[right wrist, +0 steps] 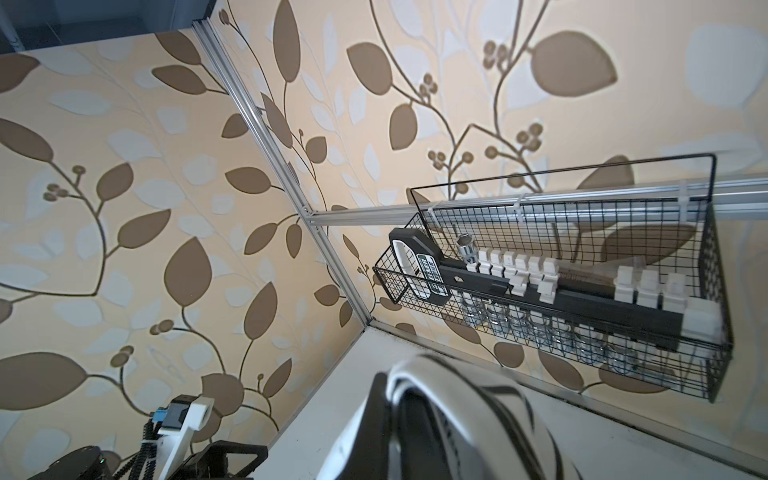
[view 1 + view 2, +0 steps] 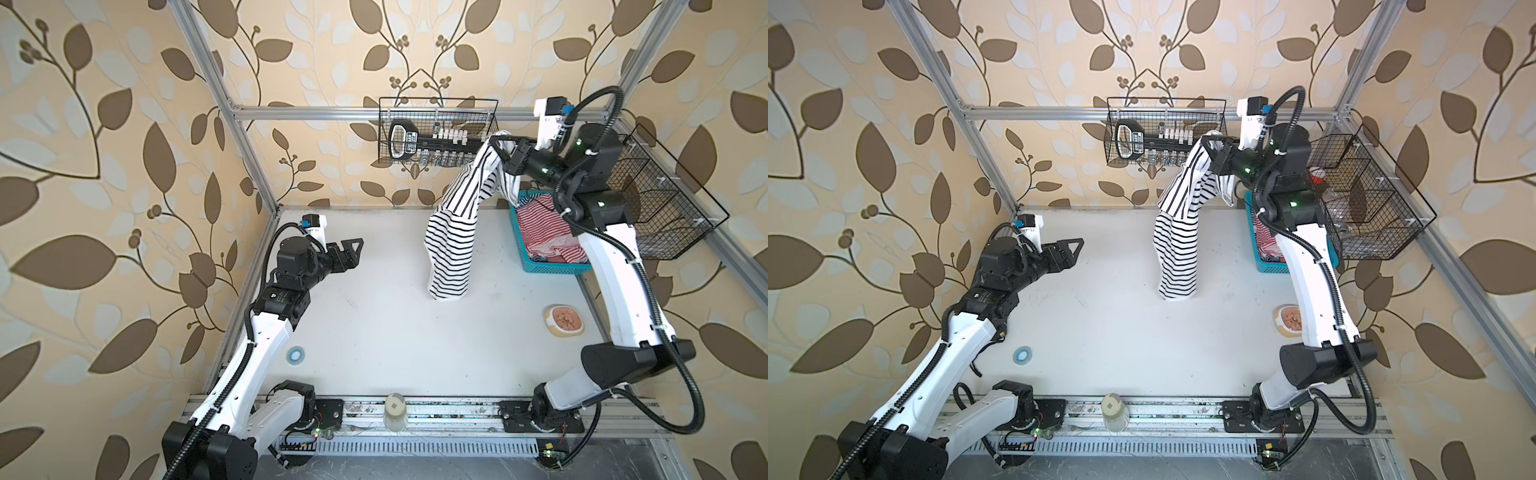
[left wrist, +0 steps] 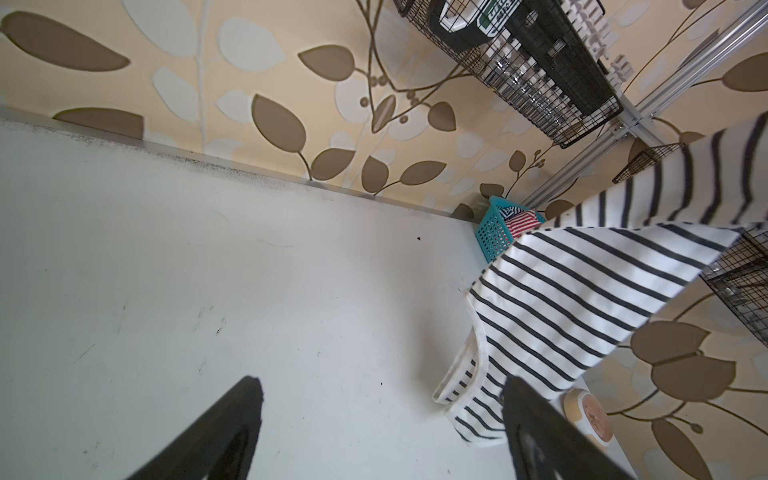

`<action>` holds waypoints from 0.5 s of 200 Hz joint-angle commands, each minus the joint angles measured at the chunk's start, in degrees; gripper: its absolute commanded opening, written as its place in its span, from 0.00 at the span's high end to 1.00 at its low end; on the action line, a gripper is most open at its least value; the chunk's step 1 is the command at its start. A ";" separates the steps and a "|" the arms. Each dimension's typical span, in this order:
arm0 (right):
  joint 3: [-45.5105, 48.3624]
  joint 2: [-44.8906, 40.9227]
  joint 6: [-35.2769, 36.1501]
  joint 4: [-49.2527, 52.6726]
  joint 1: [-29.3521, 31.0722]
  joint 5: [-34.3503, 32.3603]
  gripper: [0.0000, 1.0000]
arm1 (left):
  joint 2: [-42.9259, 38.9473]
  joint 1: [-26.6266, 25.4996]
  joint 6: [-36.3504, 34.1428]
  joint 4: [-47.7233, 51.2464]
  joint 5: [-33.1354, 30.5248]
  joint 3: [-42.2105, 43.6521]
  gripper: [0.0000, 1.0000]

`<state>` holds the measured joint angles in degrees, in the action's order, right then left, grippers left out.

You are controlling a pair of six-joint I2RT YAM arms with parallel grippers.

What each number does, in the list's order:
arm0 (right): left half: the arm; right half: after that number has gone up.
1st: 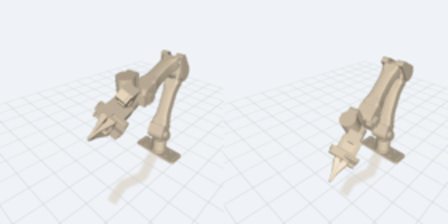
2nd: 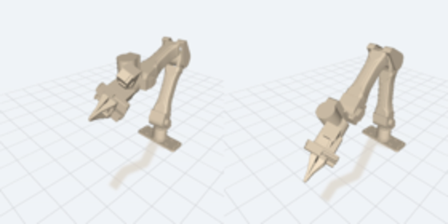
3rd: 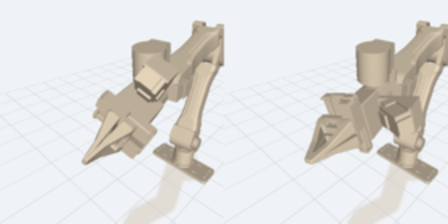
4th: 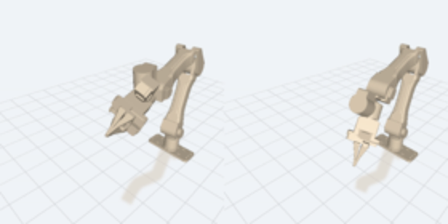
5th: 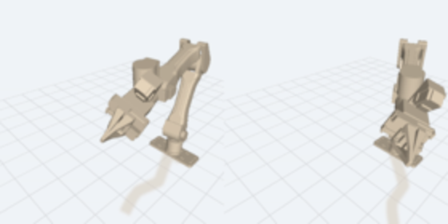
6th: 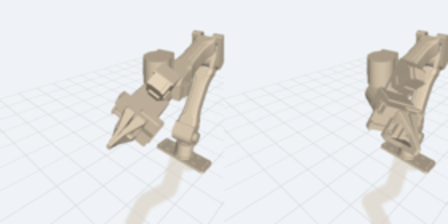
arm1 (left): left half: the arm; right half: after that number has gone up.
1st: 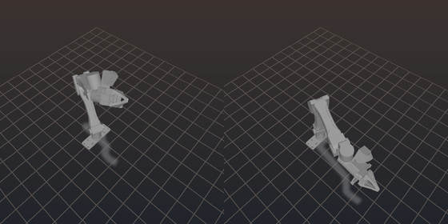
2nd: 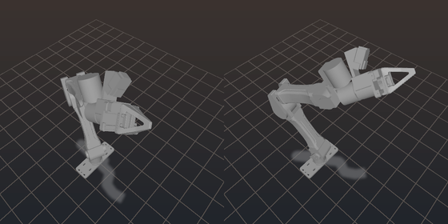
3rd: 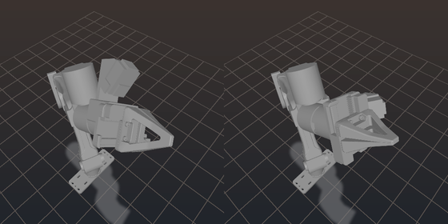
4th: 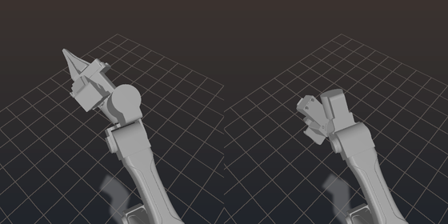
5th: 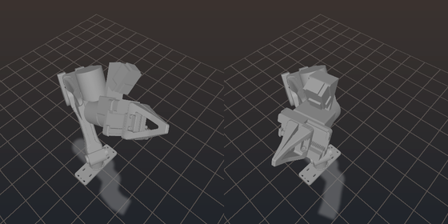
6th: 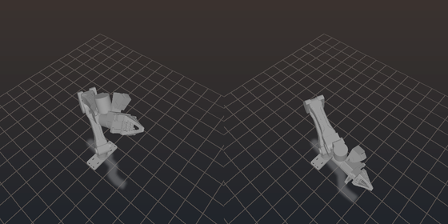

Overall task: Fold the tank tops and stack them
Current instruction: 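Carry the striped tank top to the table center with the right gripper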

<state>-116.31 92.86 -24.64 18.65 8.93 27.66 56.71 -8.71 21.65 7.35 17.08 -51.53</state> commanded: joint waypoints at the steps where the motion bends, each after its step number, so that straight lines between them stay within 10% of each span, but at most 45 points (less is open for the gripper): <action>1: -4.57 1.86 -0.18 -2.76 1.71 0.28 1.00 | -1.03 -0.52 -0.41 0.18 -1.61 -3.65 0.08; 100: 9.21 -2.14 4.79 2.06 8.99 -5.14 1.00 | -1.82 -0.52 0.45 1.16 -2.17 -4.37 0.08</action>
<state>-114.45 95.02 -22.76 19.14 15.57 25.36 56.58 -8.71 21.63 9.30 15.79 -54.04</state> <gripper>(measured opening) 0.050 0.917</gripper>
